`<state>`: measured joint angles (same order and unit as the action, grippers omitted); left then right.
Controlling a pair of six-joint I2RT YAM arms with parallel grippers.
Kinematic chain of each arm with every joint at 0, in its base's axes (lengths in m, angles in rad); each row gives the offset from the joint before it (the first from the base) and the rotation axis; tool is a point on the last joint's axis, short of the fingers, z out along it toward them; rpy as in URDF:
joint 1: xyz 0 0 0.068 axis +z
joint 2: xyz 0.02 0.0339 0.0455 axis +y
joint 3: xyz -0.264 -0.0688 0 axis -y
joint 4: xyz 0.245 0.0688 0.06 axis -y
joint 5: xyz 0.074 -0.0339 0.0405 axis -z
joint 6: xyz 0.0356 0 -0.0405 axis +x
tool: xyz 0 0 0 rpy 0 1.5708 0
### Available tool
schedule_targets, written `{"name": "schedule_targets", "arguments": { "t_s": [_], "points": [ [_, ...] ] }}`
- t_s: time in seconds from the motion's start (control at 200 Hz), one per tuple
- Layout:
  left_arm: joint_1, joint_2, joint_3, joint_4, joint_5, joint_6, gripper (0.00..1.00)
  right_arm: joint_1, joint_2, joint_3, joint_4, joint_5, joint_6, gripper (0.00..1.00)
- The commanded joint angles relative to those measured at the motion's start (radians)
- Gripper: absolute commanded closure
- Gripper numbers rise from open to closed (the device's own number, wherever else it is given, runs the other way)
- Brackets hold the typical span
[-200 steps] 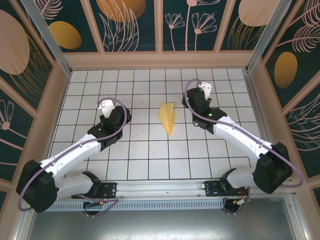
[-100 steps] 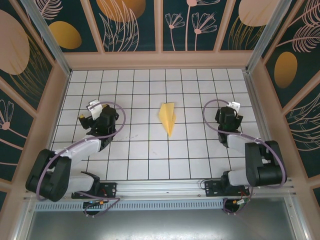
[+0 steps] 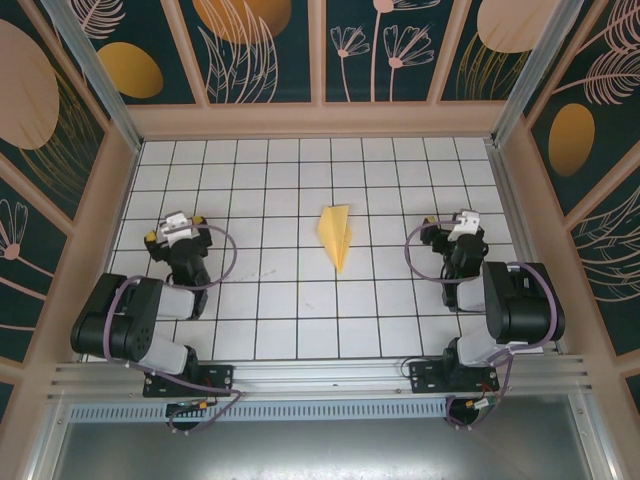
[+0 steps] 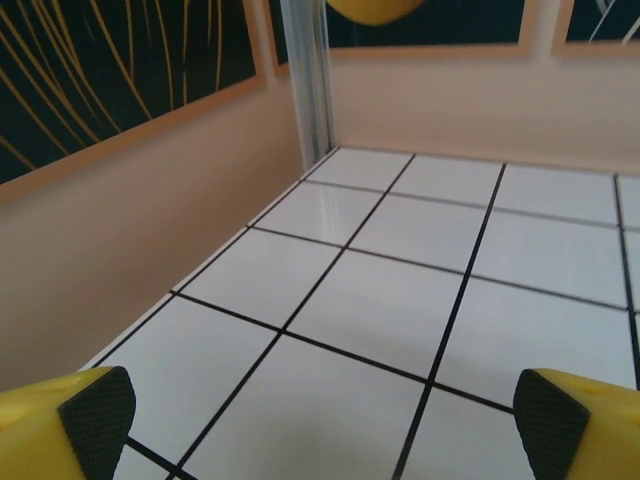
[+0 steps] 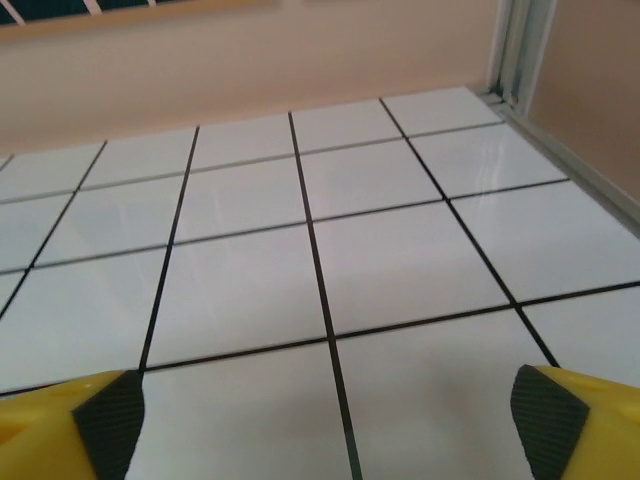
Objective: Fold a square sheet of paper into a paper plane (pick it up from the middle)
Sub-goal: Reset both arms
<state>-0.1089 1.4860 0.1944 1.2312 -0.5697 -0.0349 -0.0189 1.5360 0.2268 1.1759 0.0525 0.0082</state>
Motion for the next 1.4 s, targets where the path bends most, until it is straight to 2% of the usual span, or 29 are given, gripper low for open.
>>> {"name": "schedule_targets", "arguments": {
  "t_s": [0.0,0.02,0.065,0.12,0.17,1.391],
  "points": [
    [0.025,0.083,-0.052,0.314,0.181,-0.029,0.01,-0.002,0.005,-0.001,0.084,-0.013,0.01,0.01],
    [0.025,0.075,-0.05,0.298,0.187,-0.028,0.01,-0.002,0.005,-0.001,0.086,-0.014,0.011,0.01],
    [0.039,0.019,-0.019,0.127,0.211,-0.058,0.01,-0.003,0.005,-0.001,0.085,-0.013,0.01,0.01],
    [0.055,0.061,0.02,0.13,0.193,-0.075,0.01,-0.003,0.004,-0.001,0.086,-0.013,0.01,0.01],
    [0.064,0.034,0.02,0.082,0.213,-0.085,0.01,0.0,0.005,-0.003,0.088,-0.009,0.009,0.01],
    [0.064,0.04,0.02,0.092,0.22,-0.08,0.01,-0.004,0.005,-0.001,0.083,-0.018,0.012,0.01]
  ]
}}
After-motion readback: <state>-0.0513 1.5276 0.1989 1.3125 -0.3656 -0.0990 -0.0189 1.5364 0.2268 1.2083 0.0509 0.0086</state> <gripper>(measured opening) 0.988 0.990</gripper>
